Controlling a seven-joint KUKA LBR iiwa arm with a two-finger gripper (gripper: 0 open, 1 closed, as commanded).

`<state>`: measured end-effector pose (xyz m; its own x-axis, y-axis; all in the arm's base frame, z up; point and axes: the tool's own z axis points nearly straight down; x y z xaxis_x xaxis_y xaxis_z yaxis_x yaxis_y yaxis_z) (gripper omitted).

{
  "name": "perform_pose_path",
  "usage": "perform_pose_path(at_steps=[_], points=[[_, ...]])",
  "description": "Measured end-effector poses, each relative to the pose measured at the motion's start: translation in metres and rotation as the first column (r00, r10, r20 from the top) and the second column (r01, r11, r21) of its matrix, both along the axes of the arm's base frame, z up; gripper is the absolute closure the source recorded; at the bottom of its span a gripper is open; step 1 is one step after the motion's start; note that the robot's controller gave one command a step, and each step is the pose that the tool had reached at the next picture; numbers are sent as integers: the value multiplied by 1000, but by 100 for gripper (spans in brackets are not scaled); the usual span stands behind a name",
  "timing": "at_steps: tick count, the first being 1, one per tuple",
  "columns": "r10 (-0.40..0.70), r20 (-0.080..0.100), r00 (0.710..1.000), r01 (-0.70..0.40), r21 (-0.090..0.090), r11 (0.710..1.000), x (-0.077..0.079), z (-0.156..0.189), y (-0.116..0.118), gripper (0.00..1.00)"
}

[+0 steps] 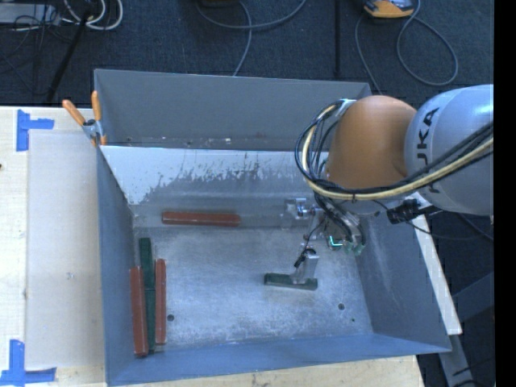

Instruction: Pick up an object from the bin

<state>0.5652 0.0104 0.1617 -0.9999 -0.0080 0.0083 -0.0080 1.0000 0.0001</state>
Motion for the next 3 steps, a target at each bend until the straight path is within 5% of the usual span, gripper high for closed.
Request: perform_pose_path(at_steps=[1, 2, 3], points=[[3, -1, 1000, -3, -1, 1000, -28, -97, -38, 0], [3, 8, 1000, -3, 0, 1000, -24, -92, -37, 100], [6, 18, 1000, -7, 3, 1000, 3, 69, 44, 100]])
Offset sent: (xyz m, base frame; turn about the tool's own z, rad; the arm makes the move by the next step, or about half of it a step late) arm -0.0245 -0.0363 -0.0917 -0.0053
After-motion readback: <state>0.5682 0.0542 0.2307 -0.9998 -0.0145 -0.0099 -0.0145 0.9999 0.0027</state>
